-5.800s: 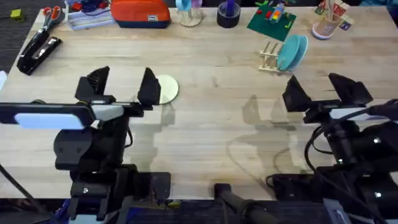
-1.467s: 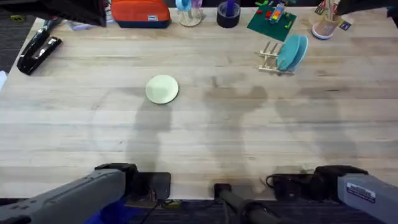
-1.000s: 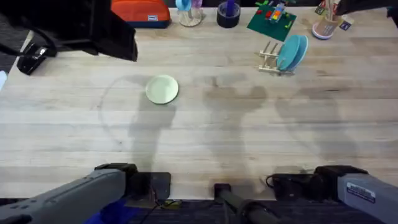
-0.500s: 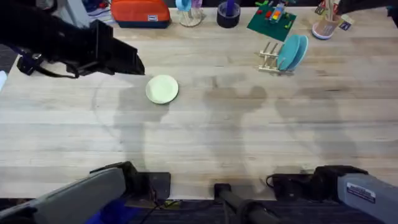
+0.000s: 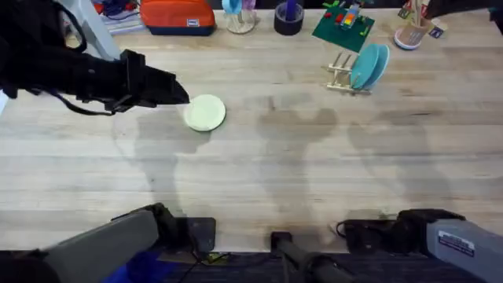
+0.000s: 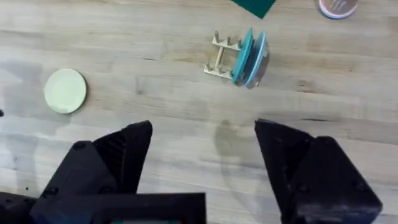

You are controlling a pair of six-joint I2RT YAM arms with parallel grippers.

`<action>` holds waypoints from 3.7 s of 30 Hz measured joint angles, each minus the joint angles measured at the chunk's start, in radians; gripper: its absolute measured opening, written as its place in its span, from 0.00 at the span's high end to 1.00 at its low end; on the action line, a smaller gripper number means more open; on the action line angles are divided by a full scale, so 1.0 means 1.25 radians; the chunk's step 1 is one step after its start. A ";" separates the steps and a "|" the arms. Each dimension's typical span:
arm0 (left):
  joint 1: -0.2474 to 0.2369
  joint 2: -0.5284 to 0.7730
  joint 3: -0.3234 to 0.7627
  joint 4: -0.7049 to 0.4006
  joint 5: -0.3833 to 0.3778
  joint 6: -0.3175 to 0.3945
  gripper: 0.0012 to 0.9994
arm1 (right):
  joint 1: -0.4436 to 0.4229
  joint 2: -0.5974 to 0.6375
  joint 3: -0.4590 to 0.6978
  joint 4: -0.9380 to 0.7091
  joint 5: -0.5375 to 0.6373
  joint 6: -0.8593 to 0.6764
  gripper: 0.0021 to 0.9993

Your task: Pick up the plates from the table one by one and place each into a slot on the dish rack.

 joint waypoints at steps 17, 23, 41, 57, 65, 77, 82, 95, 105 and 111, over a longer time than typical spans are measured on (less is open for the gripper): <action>0.000 0.192 -0.001 0.056 0.071 0.051 0.96 | 0.000 0.000 0.000 0.000 0.000 0.000 0.01; 0.000 0.229 -0.001 0.066 0.074 0.058 0.96 | 0.000 0.000 0.000 0.000 0.000 0.000 0.01; 0.075 0.271 -0.001 0.083 0.075 0.084 0.96 | 0.000 0.000 0.000 0.000 0.000 0.000 0.01; 0.078 0.288 -0.001 0.095 0.075 0.104 0.96 | 0.000 0.000 0.000 0.000 0.000 0.000 0.01; 0.078 0.349 -0.001 0.140 0.074 0.107 0.96 | 0.000 0.000 0.000 0.000 0.000 0.000 0.01; 0.077 0.453 -0.001 0.228 0.073 0.108 0.96 | 0.000 0.000 0.000 0.000 0.000 0.000 0.01; 0.077 0.503 -0.001 0.242 0.060 0.107 0.96 | 0.000 0.000 0.000 0.000 0.000 0.000 0.01; 0.079 0.547 -0.001 0.258 0.081 0.070 0.96 | 0.000 0.000 0.000 0.000 0.000 0.000 0.01; 0.079 0.547 -0.001 0.259 0.080 0.061 0.96 | 0.000 0.000 0.000 0.000 -0.001 0.000 0.01; 0.079 0.547 -0.001 0.260 0.080 0.061 0.96 | 0.000 0.016 0.002 0.000 -0.057 0.000 0.01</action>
